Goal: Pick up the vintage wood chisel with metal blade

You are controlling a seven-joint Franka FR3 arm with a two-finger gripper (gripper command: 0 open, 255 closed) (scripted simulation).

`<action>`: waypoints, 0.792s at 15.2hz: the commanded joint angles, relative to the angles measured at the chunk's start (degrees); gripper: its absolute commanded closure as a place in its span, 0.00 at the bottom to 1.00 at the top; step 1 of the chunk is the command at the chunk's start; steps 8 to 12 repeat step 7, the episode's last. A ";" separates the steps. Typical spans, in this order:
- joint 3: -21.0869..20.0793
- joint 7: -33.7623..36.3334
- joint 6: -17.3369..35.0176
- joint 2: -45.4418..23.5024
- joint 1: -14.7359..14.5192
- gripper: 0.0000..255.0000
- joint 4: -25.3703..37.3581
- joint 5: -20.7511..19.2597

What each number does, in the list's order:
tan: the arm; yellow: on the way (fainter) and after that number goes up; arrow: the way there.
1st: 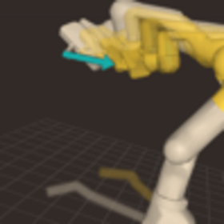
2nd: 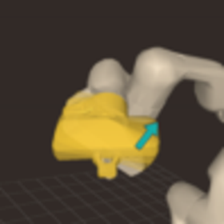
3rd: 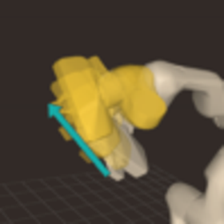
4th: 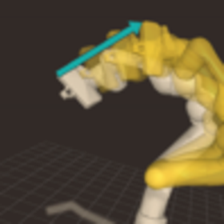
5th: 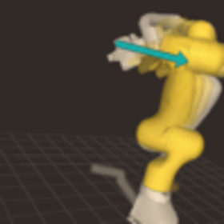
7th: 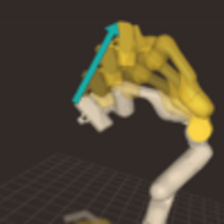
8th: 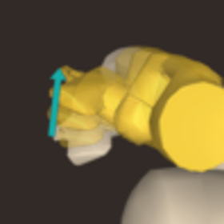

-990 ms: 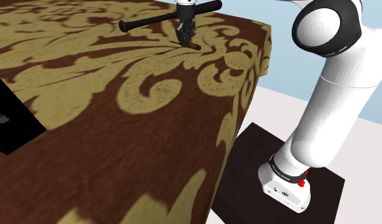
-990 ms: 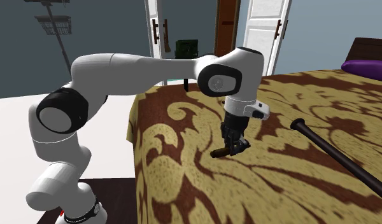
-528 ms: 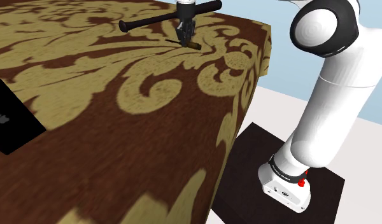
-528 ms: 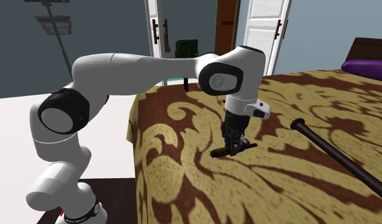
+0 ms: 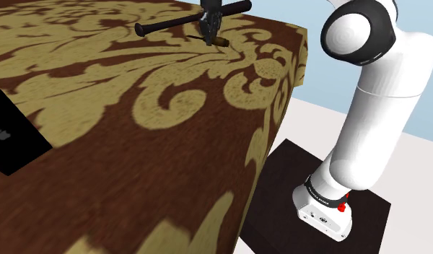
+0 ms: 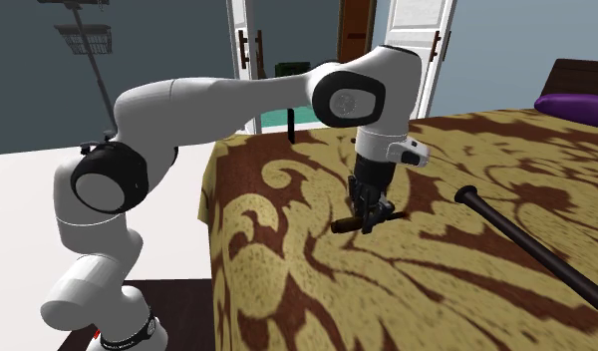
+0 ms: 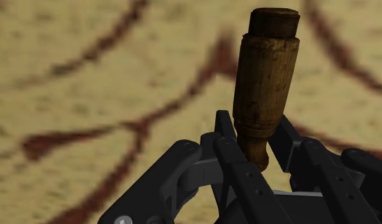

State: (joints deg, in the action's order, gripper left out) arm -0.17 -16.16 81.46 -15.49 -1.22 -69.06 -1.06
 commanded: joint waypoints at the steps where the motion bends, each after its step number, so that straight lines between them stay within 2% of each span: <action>1: 0.02 -0.08 -2.06 -0.73 0.02 1.00 2.77 -0.01; 5: 0.02 -0.15 -6.49 -3.07 0.00 1.00 9.53 -0.03; 12: 0.02 -0.15 -6.66 -3.16 0.00 1.00 9.80 -0.03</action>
